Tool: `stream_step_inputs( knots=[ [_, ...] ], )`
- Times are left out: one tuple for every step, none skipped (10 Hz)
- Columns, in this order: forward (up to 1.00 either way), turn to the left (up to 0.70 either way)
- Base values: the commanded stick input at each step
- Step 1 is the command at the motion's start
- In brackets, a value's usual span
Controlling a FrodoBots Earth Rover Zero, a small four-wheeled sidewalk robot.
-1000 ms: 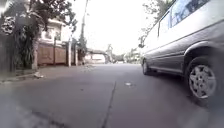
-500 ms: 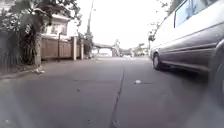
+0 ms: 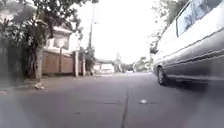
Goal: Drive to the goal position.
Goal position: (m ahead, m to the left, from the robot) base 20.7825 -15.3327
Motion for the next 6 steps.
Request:
stream_step_inputs(
  knots=[
    [1.00,0.00],
    [1.00,0.00],
    [1.00,-0.26],
    [1.00,-0.37],
    [1.00,-0.40],
    [1.00,-0.40]
  ],
)
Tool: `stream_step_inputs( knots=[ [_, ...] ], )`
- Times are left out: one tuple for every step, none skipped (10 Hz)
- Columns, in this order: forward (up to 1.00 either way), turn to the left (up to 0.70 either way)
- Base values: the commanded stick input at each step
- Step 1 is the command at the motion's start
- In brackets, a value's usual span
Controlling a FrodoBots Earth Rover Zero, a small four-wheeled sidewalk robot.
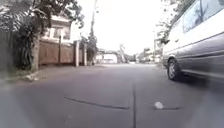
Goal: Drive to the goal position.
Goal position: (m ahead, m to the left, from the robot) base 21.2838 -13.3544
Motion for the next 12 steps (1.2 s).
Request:
stream_step_inputs(
  knots=[
    [1.00,-0.40],
    [1.00,-0.40],
    [1.00,-0.33],
    [1.00,-0.18],
    [1.00,0.00],
    [1.00,0.00],
    [1.00,0.00],
    [1.00,-0.03],
    [1.00,-0.30],
    [1.00,-0.40],
    [1.00,-0.40],
    [1.00,-0.10]
  ],
)
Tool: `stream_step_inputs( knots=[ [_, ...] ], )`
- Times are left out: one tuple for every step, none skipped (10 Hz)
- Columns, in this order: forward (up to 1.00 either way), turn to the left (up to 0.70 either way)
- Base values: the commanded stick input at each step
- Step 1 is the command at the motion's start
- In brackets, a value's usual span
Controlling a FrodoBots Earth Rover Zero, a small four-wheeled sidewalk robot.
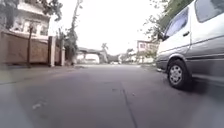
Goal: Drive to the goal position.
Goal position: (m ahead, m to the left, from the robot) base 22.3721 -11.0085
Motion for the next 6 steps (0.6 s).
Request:
stream_step_inputs(
  knots=[
    [1.00,0.00],
    [1.00,0.00],
    [1.00,0.00],
    [1.00,0.00],
    [1.00,-0.07],
    [1.00,-0.24]
  ],
)
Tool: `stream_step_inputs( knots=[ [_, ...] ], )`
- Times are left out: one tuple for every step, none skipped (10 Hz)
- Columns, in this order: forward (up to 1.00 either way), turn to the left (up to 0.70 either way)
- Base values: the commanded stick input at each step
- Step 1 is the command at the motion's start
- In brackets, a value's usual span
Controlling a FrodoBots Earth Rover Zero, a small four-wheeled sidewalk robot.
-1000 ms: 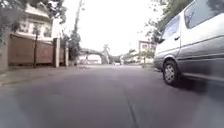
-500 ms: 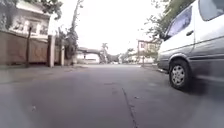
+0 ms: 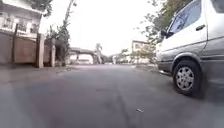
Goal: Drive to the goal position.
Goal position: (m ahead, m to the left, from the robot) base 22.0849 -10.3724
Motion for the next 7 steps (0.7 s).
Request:
stream_step_inputs(
  knots=[
    [1.00,-0.40],
    [1.00,-0.39],
    [1.00,0.00],
    [1.00,0.00],
    [1.00,0.00],
    [1.00,0.00],
    [1.00,0.00]
  ],
)
